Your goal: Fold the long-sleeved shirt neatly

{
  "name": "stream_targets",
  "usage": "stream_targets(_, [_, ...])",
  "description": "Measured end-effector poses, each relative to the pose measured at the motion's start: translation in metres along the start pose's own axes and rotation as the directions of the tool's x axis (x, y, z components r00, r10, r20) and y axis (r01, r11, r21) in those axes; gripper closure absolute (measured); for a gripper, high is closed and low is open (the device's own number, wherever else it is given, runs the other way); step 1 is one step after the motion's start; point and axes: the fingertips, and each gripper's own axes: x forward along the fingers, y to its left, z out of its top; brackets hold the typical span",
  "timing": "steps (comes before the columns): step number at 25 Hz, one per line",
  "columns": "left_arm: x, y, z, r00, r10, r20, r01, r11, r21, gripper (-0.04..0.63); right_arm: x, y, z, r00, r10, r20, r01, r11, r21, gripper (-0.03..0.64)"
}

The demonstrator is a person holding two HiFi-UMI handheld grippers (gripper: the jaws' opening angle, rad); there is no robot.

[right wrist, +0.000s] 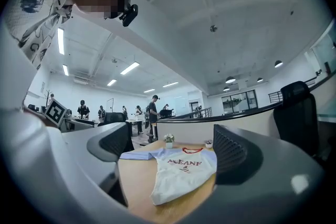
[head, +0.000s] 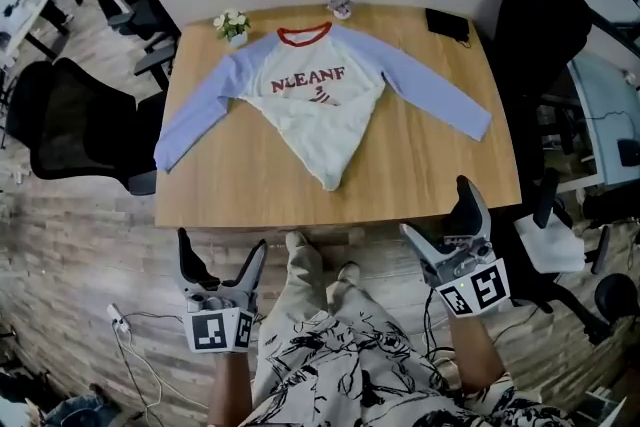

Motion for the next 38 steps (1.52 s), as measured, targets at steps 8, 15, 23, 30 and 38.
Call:
stream_targets(8, [0.078, 0.043, -0.017, 0.998, -0.049, -0.05, 0.049, 0.999, -0.002, -0.006, 0.092, 0.026, -0.052, 0.969, 0.188, -0.158, -0.194, 0.981, -0.023, 0.107])
stream_targets(15, [0.129, 0.058, -0.036, 0.992, -0.088, -0.093, 0.085, 0.996, -0.038, -0.006, 0.184, 0.029, -0.122, 0.882, 0.289, -0.371, -0.321, 0.947, -0.026, 0.11])
stream_targets(23, [0.157, 0.069, -0.079, 0.98, -0.113, -0.167, 0.102, 0.992, -0.071, -0.006, 0.27, 0.05, -0.241, 0.722, 0.368, -0.585, -0.456, 0.89, -0.002, 0.146])
stream_targets(30, [0.173, 0.08, -0.111, 0.97, -0.108, -0.216, 0.083, 0.989, -0.124, -0.006, 0.311, 0.06, -0.338, 0.475, 0.402, -0.783, -0.554, 0.828, 0.089, 0.206])
stream_targets(38, [0.18, 0.081, -0.134, 0.96, -0.13, -0.249, 0.092, 0.983, -0.158, -0.006, 0.318, 0.047, -0.375, 0.38, 0.35, -0.856, -0.58, 0.811, 0.074, 0.366])
